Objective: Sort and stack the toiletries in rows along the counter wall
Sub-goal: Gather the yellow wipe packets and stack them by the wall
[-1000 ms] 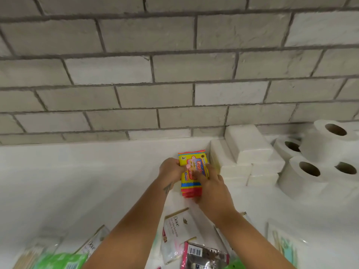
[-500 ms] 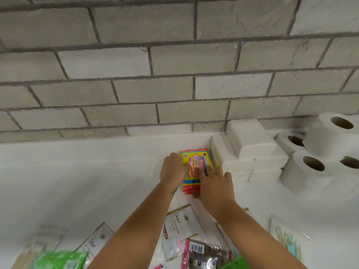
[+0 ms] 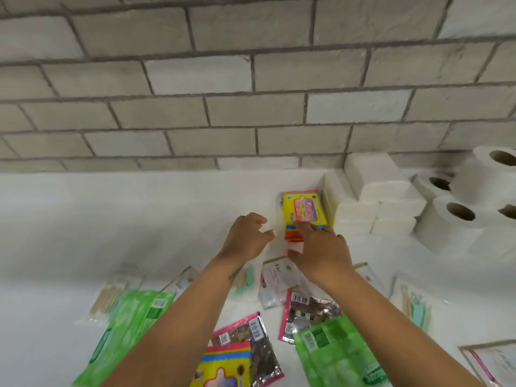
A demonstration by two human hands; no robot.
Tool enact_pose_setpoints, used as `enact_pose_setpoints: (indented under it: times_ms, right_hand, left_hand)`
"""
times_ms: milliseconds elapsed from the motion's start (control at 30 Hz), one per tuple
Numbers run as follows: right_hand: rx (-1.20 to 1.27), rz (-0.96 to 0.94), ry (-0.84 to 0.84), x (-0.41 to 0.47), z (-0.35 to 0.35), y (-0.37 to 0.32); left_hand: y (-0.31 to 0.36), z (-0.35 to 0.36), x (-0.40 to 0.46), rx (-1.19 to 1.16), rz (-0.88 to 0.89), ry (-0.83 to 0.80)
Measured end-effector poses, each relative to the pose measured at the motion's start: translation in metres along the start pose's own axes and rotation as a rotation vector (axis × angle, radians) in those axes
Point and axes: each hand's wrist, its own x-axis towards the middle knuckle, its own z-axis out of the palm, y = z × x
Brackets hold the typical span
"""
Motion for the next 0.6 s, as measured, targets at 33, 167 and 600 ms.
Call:
enact_pose_setpoints:
  times_ms: [33,167,600]
  right_hand:
    - [0.023,-0.004,-0.004,-0.007,-0.001,-0.003]
    - [0.144,-0.02,-0.058,-0.032,0.005,-0.019]
    - [0.229,-0.234,-0.503,-0.085,0.039,-0.068]
  left_hand:
    - [-0.005,-0.005,-0.009,0.003,-0.003,-0.005]
    - [-0.029,-0.024,-0.041,0.06,-0.037,-0.05]
    - [-0.086,-0.05,-0.127,0.131,-0.193,-0.248]
